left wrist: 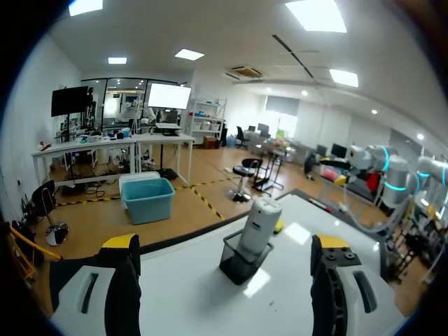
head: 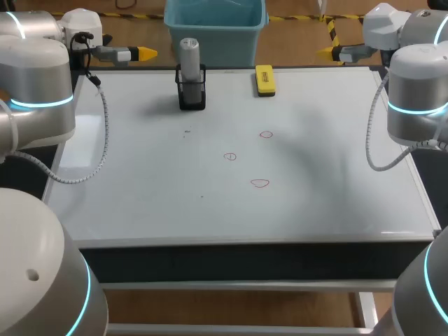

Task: Pick up the inspection probe, press it on each red-marked spot on the whiteboard one by one, put down the probe, pick up the eraser, and wipe off all the red marks.

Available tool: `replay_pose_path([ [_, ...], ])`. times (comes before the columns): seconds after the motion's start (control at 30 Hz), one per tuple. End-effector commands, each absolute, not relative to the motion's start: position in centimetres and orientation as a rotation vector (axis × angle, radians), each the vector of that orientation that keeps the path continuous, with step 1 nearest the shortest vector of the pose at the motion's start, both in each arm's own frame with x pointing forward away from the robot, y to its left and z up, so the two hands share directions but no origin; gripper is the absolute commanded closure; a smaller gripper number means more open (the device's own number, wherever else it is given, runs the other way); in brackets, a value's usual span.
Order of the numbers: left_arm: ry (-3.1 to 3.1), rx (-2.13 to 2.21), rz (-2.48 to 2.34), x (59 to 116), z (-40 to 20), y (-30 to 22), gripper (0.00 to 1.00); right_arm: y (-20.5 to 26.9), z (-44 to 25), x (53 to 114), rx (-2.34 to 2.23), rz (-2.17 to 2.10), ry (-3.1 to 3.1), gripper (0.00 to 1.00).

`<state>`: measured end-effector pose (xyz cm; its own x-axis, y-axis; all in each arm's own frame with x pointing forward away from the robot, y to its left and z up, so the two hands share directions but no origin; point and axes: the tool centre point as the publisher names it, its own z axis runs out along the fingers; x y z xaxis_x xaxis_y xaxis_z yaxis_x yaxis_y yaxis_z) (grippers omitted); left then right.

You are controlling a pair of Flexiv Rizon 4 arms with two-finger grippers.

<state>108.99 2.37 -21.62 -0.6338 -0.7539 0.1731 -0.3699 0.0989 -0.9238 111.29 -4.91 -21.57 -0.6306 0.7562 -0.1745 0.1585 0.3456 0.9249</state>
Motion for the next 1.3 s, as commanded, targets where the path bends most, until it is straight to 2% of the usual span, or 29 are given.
replay_pose_path([
  [0.03,2.038,-1.105,-1.549,109.0,-21.6,2.3,0.0,-4.9,-21.6,111.3,0.795,1.288,2.012,0.0],
  [0.67,2.054,-0.716,-1.932,109.2,-23.1,-1.7,0.0,-4.9,-21.6,111.3,0.795,1.288,2.012,0.0],
  [1.3,2.104,-0.521,-2.057,111.9,-25.5,-7.3,0.0,-4.9,-21.6,111.3,0.795,1.288,2.012,0.0],
])
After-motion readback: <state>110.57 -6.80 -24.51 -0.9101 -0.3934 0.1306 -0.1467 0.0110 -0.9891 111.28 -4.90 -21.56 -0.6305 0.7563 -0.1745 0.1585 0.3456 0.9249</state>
